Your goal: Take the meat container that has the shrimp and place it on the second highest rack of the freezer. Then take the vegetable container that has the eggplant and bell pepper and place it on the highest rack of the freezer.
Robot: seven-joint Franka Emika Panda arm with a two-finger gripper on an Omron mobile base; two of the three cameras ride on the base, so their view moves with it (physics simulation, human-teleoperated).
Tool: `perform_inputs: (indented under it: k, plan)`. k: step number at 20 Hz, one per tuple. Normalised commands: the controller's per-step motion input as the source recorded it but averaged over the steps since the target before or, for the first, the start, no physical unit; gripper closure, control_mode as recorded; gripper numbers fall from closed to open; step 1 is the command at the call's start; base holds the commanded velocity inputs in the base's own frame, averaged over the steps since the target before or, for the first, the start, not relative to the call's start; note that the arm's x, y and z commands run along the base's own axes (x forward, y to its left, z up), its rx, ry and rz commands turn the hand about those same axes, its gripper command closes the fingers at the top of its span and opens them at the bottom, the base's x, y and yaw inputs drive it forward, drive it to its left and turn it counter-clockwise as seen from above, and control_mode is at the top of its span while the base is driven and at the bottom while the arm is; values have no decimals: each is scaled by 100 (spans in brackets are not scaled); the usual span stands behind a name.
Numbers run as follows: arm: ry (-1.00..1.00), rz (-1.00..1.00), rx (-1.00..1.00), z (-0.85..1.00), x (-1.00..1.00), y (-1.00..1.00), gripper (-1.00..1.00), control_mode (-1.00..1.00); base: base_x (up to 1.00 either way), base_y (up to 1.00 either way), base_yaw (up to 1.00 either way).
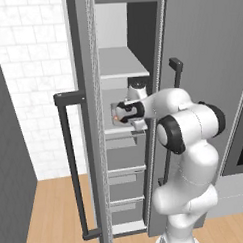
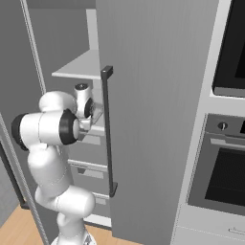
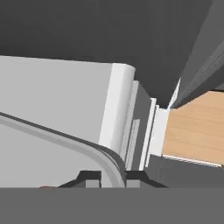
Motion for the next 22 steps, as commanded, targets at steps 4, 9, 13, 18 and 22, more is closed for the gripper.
perform_inputs:
  k: [4, 9, 13, 18, 22]
  plan:
    - [0, -8, 0, -14, 76, 1, 100, -100, 0, 0, 0]
    - [0, -7, 0, -19, 62, 5, -100, -100, 0, 0, 0]
    - [-3, -6, 0, -22, 41, 5, -100, -100, 0, 0, 0]
    - [-17, -1, 0, -2, -43, -3, -100, -100, 0, 0, 0]
    - [-19, 0, 0, 5, -100, -18, -100, -100, 0, 0, 0]
